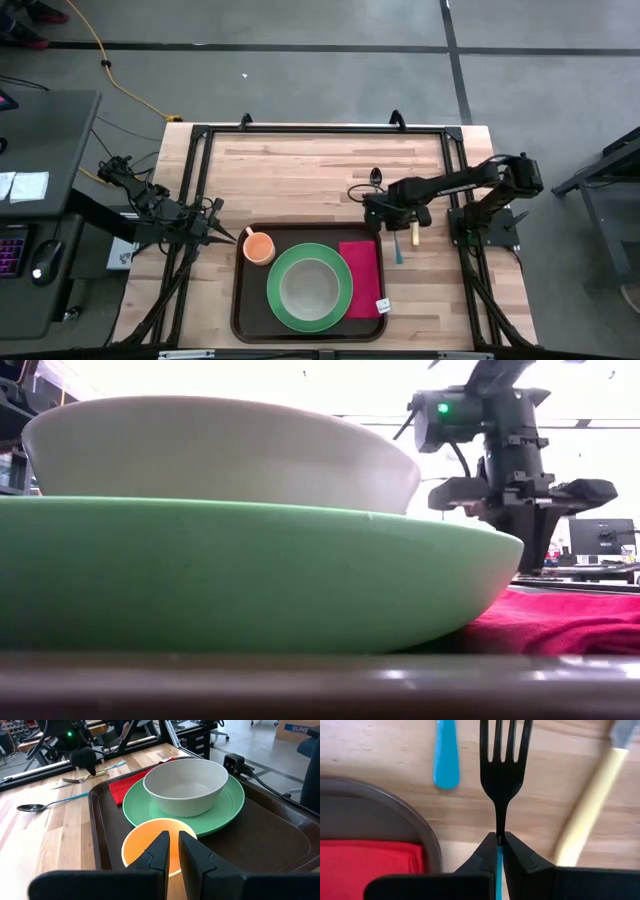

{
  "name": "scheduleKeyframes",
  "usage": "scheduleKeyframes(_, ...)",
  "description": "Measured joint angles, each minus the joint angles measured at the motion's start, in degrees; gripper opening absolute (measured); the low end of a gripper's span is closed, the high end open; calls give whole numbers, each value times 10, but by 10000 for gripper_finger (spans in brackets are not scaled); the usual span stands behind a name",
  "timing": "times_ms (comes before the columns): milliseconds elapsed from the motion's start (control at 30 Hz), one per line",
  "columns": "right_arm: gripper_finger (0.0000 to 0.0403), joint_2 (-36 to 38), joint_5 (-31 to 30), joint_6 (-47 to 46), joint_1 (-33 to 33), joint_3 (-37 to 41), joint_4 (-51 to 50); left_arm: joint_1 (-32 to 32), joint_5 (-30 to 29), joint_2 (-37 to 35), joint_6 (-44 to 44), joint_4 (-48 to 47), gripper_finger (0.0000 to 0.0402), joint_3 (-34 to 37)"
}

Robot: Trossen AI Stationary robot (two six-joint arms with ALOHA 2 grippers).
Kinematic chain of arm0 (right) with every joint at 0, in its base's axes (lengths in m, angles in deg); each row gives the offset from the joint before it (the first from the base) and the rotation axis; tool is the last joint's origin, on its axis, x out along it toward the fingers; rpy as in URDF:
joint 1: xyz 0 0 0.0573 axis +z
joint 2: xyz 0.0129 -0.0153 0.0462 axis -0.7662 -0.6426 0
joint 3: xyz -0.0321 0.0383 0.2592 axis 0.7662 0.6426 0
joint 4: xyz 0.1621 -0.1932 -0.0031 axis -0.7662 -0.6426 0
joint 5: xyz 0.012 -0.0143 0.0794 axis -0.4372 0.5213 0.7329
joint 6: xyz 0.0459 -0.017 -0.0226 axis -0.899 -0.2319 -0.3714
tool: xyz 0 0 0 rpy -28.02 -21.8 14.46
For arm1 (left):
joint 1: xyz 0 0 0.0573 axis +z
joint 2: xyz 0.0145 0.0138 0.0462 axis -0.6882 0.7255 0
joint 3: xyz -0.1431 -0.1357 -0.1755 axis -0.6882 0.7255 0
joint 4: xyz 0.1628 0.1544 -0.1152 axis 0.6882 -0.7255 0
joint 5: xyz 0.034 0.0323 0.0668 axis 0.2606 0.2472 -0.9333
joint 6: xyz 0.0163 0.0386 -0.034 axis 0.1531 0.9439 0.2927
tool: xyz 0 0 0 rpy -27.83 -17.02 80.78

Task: Set up tray
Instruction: Put the blue fork on the top of the table napkin to the right of the green plate on the brown serving tray

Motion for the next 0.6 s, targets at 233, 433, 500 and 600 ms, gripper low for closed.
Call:
scheduleKeyframes(233,0,0,-4,-2,13,-44,-47,0,0,0,0,0,72,0)
scheduleKeyframes(433,0,0,-2,-20,32,-69,-51,0,0,0,0,0,72,0)
scheduleKeyframes(500,0,0,2,-34,42,-76,-53,0,0,0,0,0,72,0)
scheduleKeyframes(600,0,0,2,-57,58,-84,-53,0,0,0,0,0,72,0)
